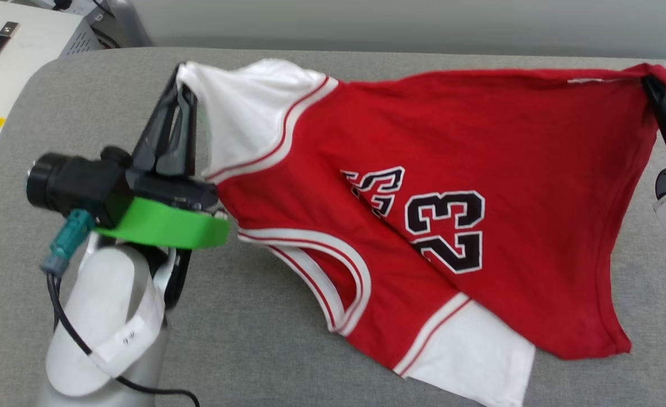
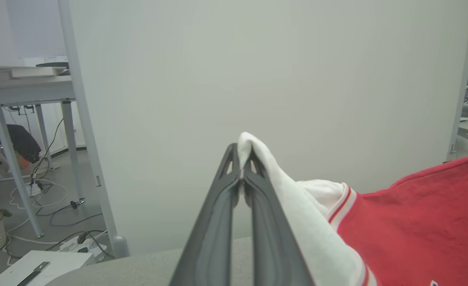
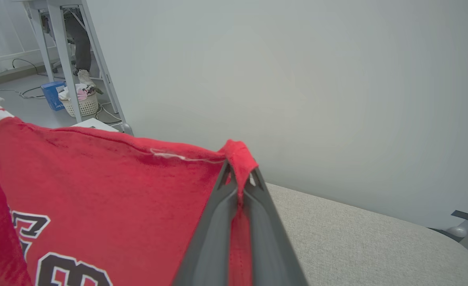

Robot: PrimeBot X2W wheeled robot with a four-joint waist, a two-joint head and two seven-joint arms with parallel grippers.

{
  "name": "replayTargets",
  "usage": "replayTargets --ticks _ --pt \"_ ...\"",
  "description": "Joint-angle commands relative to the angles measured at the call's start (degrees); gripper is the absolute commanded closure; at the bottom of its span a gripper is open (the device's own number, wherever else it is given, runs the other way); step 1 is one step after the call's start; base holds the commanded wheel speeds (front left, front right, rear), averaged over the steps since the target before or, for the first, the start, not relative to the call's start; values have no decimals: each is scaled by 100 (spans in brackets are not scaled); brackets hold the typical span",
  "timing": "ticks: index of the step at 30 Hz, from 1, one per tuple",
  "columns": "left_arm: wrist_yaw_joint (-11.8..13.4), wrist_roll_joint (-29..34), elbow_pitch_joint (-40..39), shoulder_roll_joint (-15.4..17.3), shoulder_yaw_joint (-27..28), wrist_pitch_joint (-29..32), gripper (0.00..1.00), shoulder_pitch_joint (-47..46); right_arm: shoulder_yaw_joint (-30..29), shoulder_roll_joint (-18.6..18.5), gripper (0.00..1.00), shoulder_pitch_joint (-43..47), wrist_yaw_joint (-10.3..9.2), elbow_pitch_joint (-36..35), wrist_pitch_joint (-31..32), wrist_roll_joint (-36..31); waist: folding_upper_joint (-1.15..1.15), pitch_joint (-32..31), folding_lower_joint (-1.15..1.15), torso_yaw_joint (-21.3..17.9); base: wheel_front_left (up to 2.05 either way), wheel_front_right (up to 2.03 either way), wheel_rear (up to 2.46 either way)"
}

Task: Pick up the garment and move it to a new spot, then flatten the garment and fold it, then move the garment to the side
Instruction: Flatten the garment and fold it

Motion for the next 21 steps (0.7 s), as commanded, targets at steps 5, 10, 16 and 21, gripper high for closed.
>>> replayTargets --ticks 5,10,16,21 --pt "-108 -114 99 121 -16 182 100 -1249 -336 501 100 -535 -3 -252 -47 -118 0 322 0 -278 0 0 0" --pt "-191 -304 535 204 -32 330 100 -2777 -515 839 100 -1621 -3 -85 -50 -259 0 849 0 -446 0 0 0" --pt "-242 -368 1430 328 -205 318 100 -4717 -558 991 100 -3266 -3 620 -174 -635 0 1456 0 -533 0 0 0" --pt "-257 -385 2271 384 -349 160 100 -6250 -497 1061 100 -4740 -3 1466 -382 -997 0 1838 0 -549 0 0 0"
